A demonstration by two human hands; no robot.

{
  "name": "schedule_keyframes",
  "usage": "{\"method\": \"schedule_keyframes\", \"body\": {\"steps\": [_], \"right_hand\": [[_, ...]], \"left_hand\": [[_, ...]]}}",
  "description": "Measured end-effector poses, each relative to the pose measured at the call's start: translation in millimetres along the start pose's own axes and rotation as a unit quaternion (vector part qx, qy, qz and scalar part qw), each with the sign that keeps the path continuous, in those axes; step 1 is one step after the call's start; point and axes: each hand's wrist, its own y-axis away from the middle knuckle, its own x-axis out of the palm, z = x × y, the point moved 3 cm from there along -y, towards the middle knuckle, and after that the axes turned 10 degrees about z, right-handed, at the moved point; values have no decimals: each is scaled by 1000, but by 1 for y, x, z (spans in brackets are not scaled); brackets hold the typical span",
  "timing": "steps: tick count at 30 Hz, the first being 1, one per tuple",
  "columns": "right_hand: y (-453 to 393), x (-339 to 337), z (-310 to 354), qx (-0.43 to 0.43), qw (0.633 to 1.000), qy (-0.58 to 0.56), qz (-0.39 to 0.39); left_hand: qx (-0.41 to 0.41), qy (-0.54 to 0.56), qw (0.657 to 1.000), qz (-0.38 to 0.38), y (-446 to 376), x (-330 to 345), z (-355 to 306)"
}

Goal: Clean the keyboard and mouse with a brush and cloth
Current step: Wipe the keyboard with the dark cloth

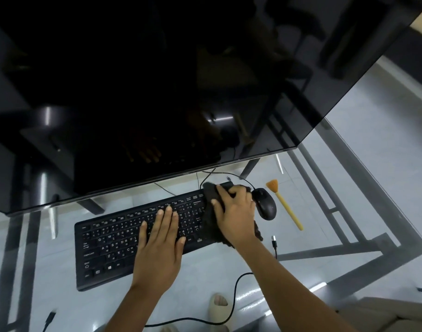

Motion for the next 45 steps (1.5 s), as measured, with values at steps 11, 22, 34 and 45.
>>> {"method": "schedule_keyframes", "body": {"steps": [11,22,34,45], "right_hand": [[-4,7,22,-24,999,-31,9],[-5,6,21,-110,994,-9,16],[-22,0,-10,69,994,-83,-11],[23,6,2,-100,993,-39,42]], "left_hand": [[-2,-2,1000,1,2,-2,4],[-6,-2,1000,13,2,-3,5],[-1,-5,1000,18,3,-1,3],[-102,16,995,0,24,-12,51]]}}
